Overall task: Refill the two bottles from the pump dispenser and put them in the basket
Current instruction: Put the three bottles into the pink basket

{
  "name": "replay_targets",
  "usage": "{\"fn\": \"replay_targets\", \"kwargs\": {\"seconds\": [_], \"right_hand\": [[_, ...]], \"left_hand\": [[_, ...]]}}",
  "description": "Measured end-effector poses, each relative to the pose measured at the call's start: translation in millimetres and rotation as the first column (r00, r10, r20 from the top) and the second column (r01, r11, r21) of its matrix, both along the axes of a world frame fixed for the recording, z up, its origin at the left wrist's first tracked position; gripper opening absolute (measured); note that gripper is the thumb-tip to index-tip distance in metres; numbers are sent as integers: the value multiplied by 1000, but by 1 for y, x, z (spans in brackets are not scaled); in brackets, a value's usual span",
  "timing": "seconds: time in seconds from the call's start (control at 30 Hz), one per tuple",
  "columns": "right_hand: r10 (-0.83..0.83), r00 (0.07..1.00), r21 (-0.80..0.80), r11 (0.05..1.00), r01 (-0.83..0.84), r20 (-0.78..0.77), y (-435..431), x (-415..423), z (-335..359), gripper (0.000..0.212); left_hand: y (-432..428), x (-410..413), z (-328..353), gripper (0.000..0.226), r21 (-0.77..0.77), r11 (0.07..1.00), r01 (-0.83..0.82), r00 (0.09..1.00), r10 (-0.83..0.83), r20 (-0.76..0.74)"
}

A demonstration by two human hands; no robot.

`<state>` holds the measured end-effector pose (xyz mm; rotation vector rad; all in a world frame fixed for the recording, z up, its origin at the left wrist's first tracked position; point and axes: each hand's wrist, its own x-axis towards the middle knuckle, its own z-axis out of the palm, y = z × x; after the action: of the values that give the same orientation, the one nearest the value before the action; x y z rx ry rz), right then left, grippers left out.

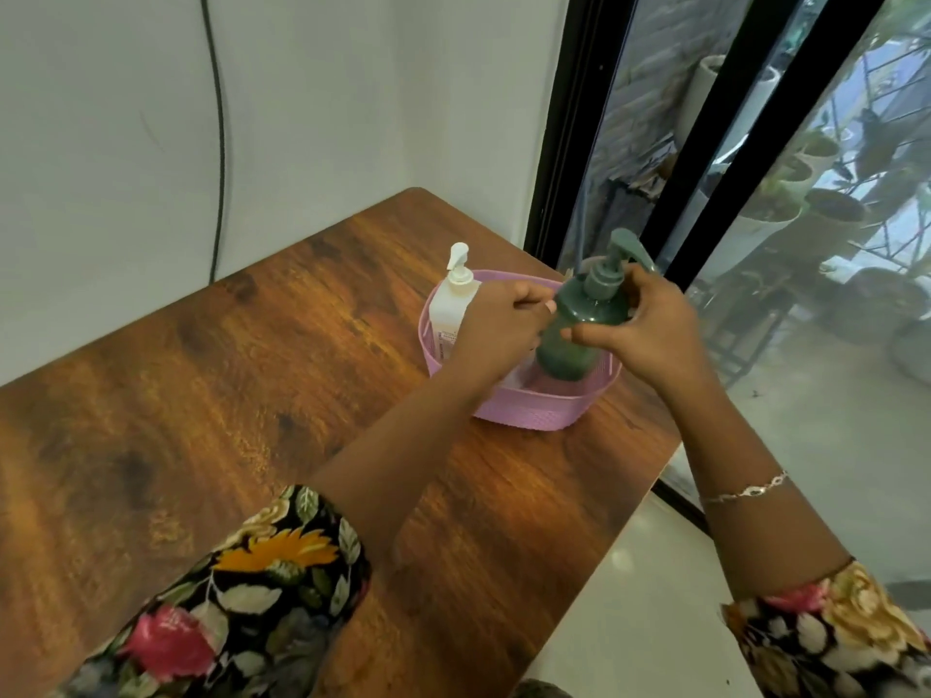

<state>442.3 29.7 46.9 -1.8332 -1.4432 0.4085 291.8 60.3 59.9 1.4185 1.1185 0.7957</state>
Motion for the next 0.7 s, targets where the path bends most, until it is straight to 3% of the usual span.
{"fn": "replay_targets", "kwargs": {"seconds": [0.23,0.4,0.53,0.7], "right_hand": [[-216,970,-100,969,227,109,38,4,-28,58],[-290,942,-206,924,321,168,49,-4,-53,64],[-321,932,-278,892,358,168,57,-6,-68,74],[-326,931,-319,876,362,164,61,-7,-79,59]], "left_hand": [[18,25,-15,32,-197,976,88,996,-86,15],[27,26,-41,23,-314,949,28,998,-43,-42],[35,21,-57,20,-348,936,-53,995,19,-100],[39,20,-66,26,-338,936,-95,983,35,-179]]}}
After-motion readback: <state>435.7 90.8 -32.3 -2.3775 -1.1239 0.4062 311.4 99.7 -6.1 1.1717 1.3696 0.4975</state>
